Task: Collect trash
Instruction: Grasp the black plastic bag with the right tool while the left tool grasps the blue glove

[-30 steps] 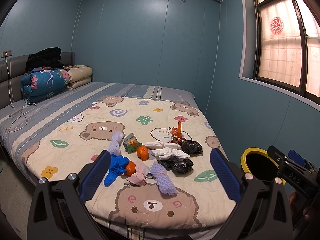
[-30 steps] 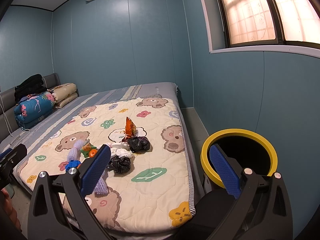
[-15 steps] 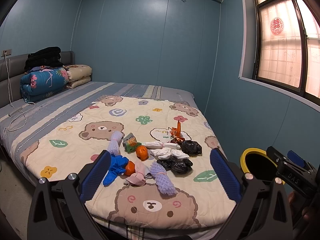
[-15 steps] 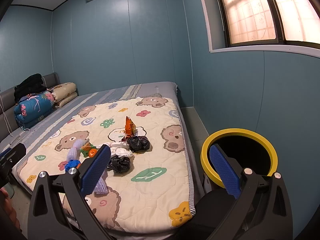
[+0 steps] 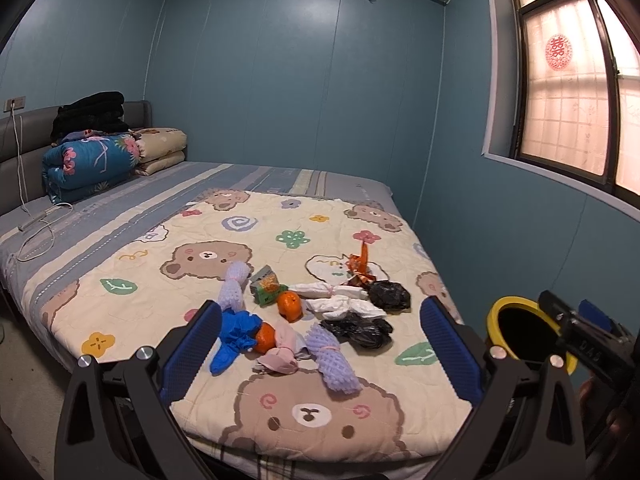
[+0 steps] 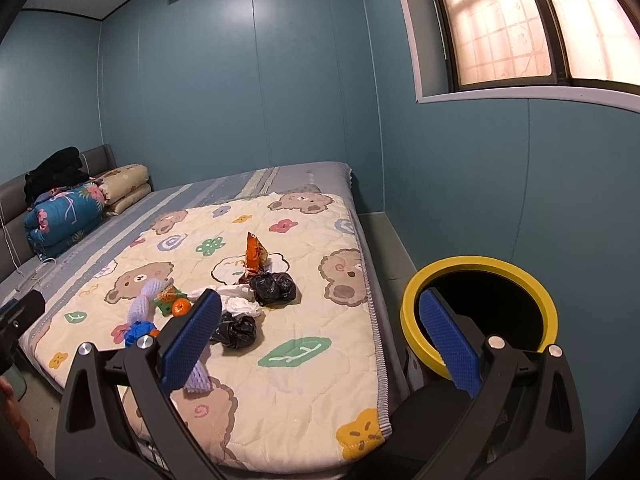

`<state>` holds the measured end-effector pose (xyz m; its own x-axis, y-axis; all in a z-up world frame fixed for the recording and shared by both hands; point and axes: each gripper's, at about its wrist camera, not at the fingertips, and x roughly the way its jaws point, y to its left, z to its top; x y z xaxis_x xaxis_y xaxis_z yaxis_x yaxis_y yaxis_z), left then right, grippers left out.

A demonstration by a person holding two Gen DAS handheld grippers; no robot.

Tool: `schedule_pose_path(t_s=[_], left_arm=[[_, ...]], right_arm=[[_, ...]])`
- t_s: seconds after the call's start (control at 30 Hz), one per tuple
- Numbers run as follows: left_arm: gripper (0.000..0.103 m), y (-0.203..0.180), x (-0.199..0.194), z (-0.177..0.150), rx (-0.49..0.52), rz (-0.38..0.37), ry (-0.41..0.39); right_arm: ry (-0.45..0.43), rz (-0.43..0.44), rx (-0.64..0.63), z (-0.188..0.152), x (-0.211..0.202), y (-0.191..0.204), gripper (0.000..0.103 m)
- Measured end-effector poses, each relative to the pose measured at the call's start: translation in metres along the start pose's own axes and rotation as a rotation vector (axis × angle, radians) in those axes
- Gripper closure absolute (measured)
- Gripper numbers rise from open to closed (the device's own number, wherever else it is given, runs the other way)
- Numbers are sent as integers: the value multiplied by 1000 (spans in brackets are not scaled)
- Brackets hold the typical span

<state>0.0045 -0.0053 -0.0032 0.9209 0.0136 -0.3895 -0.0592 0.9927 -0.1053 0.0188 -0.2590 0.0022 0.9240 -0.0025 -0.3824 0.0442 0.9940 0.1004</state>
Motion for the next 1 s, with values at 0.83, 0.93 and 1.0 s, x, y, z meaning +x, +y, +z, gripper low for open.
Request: schedule_pose_path(t_s=[0.83,0.93,1.0], left_arm=[[7,137,186,-34,-48,13,416],[7,147,198,-40,-43,32,439],[7,147,205,-41,4,56,440]], right_arm=[[393,250,-266,3,220,67,8],[410,252,-289,2,241,76,8],[423,258,-301,1,255,81,8]])
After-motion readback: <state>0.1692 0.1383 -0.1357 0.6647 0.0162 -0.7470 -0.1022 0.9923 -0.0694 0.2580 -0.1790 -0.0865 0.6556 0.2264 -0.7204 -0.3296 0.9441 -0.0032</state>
